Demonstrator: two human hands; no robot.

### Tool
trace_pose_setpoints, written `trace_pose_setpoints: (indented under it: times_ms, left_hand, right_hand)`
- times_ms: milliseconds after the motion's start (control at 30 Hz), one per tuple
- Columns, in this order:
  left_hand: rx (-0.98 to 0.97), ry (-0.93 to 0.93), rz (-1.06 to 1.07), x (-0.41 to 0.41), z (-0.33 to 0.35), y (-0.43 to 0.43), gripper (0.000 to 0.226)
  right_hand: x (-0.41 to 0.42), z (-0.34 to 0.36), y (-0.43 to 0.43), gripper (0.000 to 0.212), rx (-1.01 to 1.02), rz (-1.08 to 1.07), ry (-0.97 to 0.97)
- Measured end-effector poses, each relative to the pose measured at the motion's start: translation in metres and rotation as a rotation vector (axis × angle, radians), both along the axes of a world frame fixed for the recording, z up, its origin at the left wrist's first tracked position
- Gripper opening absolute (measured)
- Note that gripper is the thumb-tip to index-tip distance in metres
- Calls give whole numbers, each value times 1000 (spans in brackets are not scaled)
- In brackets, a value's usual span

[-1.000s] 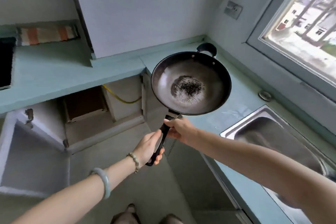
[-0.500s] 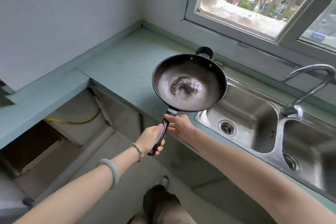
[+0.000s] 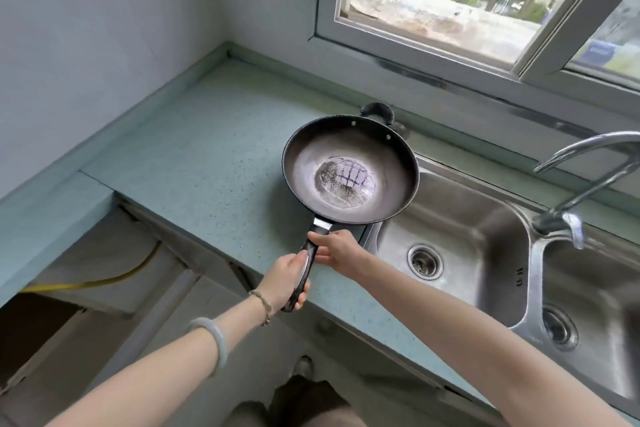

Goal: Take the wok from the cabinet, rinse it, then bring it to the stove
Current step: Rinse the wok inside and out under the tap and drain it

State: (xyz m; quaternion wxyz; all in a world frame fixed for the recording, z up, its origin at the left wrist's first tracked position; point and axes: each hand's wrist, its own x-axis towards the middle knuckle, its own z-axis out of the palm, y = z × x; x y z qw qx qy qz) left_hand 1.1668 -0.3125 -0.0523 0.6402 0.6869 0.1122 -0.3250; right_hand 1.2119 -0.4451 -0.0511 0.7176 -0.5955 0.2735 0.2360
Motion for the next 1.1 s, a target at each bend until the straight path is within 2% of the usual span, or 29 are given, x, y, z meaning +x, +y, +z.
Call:
trace_pose_setpoints:
  times_ms: [267,500,667,767,867,1000,1100]
  left_hand:
    - [14,12,14,14,-8,-6,44]
    - [-72,16,81,6,-11,-23,37]
    - [-144,141,14,10,-12,-32,39]
    - [-20,119,-95,33,-18,-18,49]
    - [95,37,-80,69,-26,0,56]
    - [183,-95,-33,121,-31,13,48]
    - [236,-185,16,156,-27,16,44]
  right_hand:
    - [18,-15,-8,15,3,16,12]
    - [21,-14,-23,15,41,87,60]
    - [18,-9,-36,17,44,101,105]
    - [17,-8,-36,19,75,58,132]
    - [16,-8,-33,19,44,25,157]
    - [6,-8,-24,21,221,-15,211]
    - [-1,-7,-34,27,162,1,202]
